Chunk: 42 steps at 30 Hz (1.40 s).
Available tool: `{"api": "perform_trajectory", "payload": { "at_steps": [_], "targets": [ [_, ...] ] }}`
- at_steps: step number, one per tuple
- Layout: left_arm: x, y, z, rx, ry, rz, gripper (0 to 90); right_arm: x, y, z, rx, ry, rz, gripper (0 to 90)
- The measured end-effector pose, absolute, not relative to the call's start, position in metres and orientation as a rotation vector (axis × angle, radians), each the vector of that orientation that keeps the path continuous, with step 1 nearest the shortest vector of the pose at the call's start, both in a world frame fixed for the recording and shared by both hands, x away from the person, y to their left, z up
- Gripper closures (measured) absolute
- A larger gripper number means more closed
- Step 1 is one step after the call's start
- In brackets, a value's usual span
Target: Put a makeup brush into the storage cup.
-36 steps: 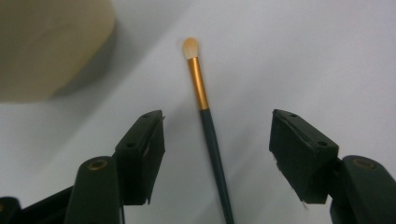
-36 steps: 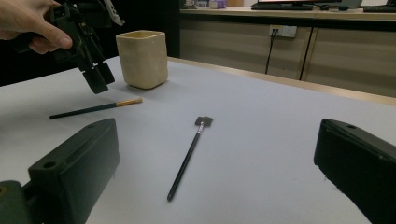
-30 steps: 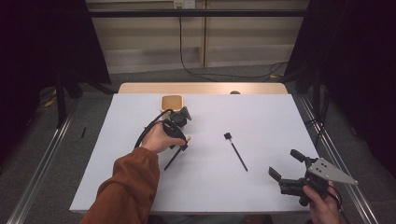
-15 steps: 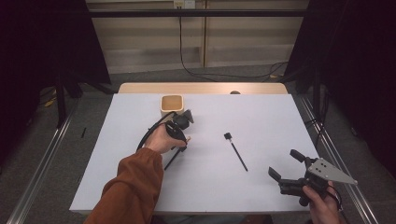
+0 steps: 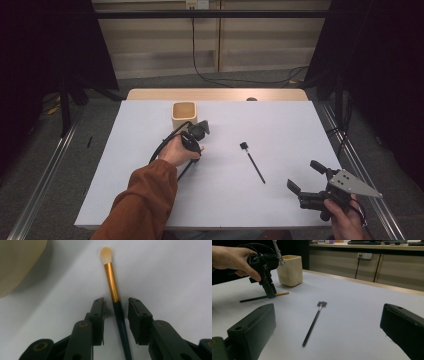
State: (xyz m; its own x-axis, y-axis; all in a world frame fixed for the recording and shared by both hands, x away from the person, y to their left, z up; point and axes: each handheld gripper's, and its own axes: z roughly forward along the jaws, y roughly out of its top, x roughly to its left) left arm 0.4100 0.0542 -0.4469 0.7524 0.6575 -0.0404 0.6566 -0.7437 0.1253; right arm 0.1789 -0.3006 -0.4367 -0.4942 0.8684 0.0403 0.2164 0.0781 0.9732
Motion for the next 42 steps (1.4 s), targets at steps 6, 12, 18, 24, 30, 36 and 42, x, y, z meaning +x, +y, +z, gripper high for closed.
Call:
{"api": "perform_trajectory", "payload": {
  "at_steps": [6, 12, 18, 24, 30, 36, 42],
  "targets": [
    [0.412, 0.056, -0.447, 2.8, 1.118, -0.003, 72.2, 0.178, -0.301, -0.437, 1.074, 1.783, 1.449, 0.0],
    [0.414, 0.058, -0.447, 2.782, 1.14, -0.013, 79.4, 0.179, -0.3, -0.437, 1.072, 1.785, 1.45, 0.0],
    [0.414, 0.059, -0.447, 2.776, 1.148, -0.011, 83.7, 0.178, -0.3, -0.437, 1.069, 1.785, 1.447, 0.0],
    [0.416, 0.062, -0.447, 2.768, 1.133, -0.035, 84.1, 0.178, -0.301, -0.436, 1.07, 1.784, 1.45, 0.0],
    [0.419, 0.065, -0.447, 2.749, 1.144, -0.076, 84.2, 0.178, -0.301, -0.437, 1.075, 1.784, 1.448, 0.0],
    [0.419, 0.067, -0.446, 2.731, 1.152, -0.094, 84.2, 0.178, -0.301, -0.437, 1.075, 1.785, 1.449, 0.0],
    [0.42, 0.072, -0.443, 2.702, 1.154, -0.109, 84.1, 0.178, -0.301, -0.436, 1.071, 1.785, 1.45, 0.0]
  ]
}}
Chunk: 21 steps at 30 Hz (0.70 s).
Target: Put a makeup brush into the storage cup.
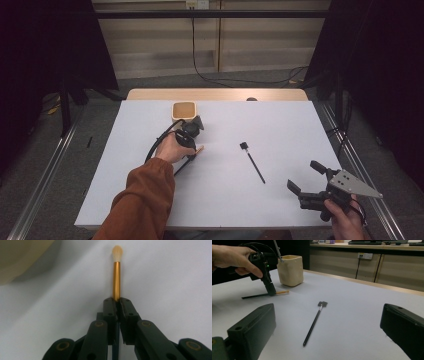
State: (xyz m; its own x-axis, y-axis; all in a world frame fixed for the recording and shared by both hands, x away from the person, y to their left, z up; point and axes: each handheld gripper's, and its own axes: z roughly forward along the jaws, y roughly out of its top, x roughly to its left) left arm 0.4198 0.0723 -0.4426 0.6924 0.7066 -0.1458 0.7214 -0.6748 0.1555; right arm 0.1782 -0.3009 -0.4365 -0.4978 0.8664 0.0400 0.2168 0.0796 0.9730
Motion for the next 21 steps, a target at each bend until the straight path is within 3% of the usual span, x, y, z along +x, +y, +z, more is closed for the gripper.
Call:
{"api": "perform_trajectory", "payload": {
  "at_steps": [21],
  "targets": [
    [0.414, 0.085, -0.426, 2.611, 1.122, -0.101, 84.1, 0.178, -0.301, -0.437, 1.075, 1.786, 1.448, 0.0]
  ]
}}
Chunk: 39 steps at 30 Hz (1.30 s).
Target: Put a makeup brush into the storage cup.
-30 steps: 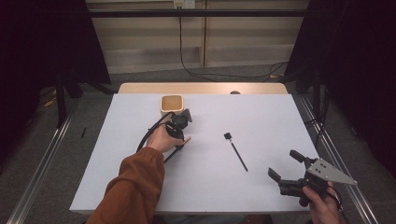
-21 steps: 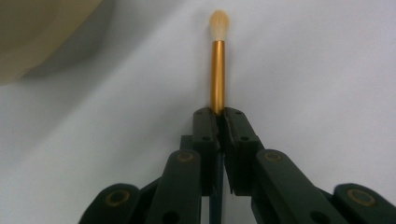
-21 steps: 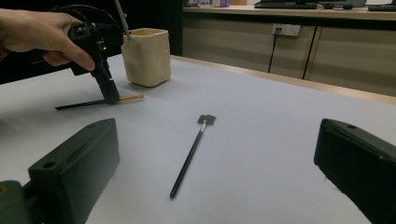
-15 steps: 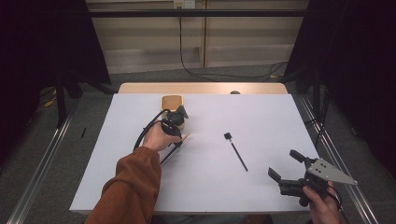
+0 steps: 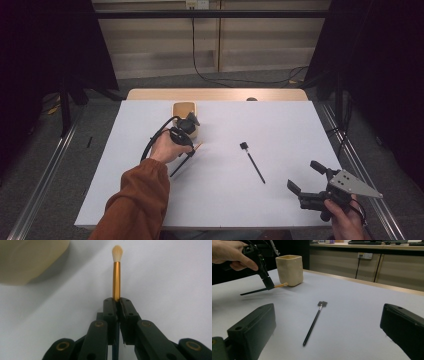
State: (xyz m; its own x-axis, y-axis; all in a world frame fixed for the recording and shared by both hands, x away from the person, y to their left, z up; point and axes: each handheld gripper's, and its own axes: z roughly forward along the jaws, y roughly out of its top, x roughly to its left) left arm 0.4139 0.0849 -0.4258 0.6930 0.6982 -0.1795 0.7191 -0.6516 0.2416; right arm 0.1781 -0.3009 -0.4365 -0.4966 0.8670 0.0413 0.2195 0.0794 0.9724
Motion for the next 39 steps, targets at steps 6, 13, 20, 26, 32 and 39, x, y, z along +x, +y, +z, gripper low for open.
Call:
{"api": "perform_trajectory", "payload": {
  "at_steps": [6, 13, 20, 26, 32, 39],
  "targets": [
    [0.408, 0.089, -0.421, 2.543, 1.078, -0.047, 84.1, 0.178, -0.302, -0.437, 1.078, 1.778, 1.448, 0.0],
    [0.404, 0.096, -0.413, 2.47, 1.019, 0.006, 84.1, 0.178, -0.301, -0.437, 1.077, 1.785, 1.445, 0.0],
    [0.399, 0.101, -0.409, 2.415, 0.986, 0.019, 84.1, 0.178, -0.301, -0.437, 1.076, 1.784, 1.446, 0.0],
    [0.394, 0.104, -0.407, 2.366, 0.951, 0.04, 84.1, 0.178, -0.301, -0.437, 1.076, 1.781, 1.443, 0.0],
    [0.39, 0.106, -0.403, 2.315, 0.931, 0.065, 84.0, 0.178, -0.301, -0.437, 1.08, 1.78, 1.443, 0.0],
    [0.385, 0.11, -0.402, 2.267, 0.91, 0.086, 84.0, 0.178, -0.301, -0.437, 1.075, 1.781, 1.446, 0.0]
  ]
}}
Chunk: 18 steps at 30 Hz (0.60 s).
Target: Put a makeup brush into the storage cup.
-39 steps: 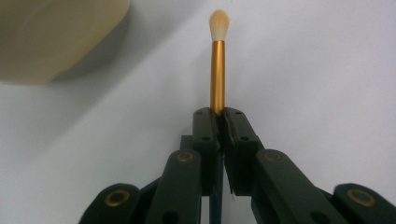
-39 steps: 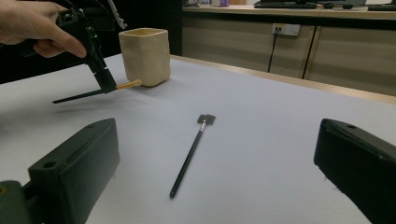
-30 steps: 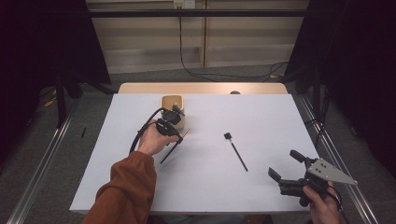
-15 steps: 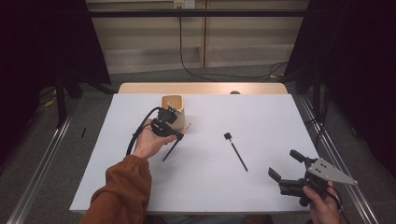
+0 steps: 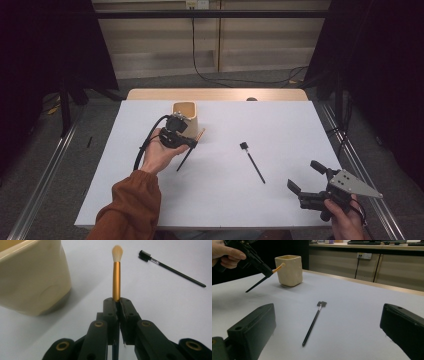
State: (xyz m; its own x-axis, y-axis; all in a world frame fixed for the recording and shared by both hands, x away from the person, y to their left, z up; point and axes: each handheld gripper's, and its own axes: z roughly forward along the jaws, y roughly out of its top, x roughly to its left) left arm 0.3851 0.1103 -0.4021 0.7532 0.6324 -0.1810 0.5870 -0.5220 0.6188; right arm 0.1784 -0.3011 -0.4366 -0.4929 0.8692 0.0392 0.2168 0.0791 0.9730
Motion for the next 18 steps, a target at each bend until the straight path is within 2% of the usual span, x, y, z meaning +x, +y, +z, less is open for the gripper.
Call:
{"api": "perform_trajectory", "payload": {
  "at_steps": [18],
  "targets": [
    [0.376, 0.114, -0.391, 2.056, 0.774, 0.153, 84.0, 0.179, -0.301, -0.437, 1.078, 1.779, 1.445, 0.0]
  ]
}}
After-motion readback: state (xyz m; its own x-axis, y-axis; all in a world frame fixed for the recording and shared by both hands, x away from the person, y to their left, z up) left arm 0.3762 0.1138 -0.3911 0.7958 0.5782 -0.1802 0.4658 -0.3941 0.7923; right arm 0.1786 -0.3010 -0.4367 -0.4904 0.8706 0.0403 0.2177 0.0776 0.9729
